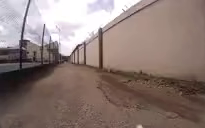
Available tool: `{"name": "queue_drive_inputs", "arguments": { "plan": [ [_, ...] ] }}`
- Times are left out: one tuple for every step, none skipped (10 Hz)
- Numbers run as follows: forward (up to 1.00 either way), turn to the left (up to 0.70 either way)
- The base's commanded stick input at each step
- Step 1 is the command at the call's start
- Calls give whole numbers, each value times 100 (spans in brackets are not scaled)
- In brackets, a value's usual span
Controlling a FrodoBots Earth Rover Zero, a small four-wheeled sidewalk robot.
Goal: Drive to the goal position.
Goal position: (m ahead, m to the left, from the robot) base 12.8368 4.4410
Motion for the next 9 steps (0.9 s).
{"name": "queue_drive_inputs", "arguments": {
  "plan": [
    [50,0],
    [50,0],
    [50,0],
    [50,0],
    [50,0],
    [50,0],
    [50,0],
    [50,0],
    [50,0]
  ]
}}
